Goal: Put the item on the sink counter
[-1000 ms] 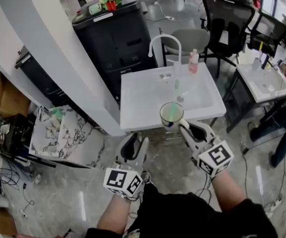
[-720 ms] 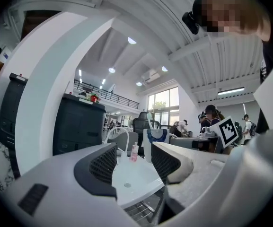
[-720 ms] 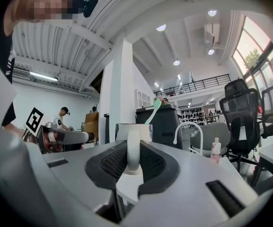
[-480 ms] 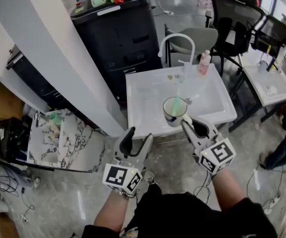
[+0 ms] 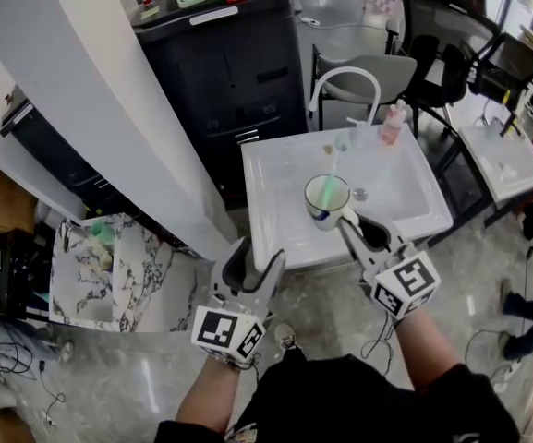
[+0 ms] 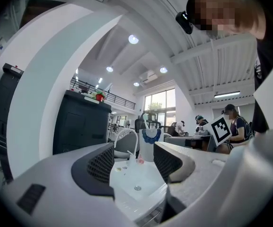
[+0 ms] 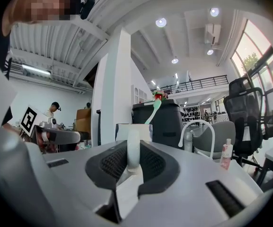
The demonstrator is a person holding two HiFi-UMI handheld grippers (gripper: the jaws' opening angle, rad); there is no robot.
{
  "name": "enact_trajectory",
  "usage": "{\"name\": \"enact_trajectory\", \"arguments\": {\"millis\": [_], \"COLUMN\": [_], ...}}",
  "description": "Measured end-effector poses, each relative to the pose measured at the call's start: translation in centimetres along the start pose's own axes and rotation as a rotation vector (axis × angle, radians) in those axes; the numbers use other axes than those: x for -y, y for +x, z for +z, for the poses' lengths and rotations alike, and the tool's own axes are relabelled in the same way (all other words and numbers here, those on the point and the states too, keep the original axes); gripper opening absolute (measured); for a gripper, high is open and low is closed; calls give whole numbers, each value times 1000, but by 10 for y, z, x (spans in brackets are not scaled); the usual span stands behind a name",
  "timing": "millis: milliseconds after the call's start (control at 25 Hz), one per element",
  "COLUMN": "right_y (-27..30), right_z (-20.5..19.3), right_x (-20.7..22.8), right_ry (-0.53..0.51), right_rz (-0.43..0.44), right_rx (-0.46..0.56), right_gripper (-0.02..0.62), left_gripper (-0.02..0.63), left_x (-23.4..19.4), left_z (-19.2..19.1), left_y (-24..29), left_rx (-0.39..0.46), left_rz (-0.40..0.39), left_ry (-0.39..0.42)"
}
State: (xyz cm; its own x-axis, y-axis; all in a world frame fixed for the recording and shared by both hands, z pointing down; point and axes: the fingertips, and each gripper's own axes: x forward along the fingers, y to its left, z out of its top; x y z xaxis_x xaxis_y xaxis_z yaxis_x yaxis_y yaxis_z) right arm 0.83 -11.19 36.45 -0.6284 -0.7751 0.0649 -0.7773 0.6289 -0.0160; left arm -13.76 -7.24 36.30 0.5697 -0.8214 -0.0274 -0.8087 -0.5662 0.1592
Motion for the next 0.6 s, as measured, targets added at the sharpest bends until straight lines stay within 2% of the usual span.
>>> {"name": "enact_trajectory", "arguments": {"millis": [600], "right_y": [66], "right_z": [6], "right_x": [-9], "right_ry": [13], "right_rz": [-71], "right_rx": [13], "right_gripper": [55], "left_gripper": [249], "left_x": [-60], "left_z": [9], "left_y": [8], "left_rx": [-15], "left_rz": [-82], "left_ry": [-12]}}
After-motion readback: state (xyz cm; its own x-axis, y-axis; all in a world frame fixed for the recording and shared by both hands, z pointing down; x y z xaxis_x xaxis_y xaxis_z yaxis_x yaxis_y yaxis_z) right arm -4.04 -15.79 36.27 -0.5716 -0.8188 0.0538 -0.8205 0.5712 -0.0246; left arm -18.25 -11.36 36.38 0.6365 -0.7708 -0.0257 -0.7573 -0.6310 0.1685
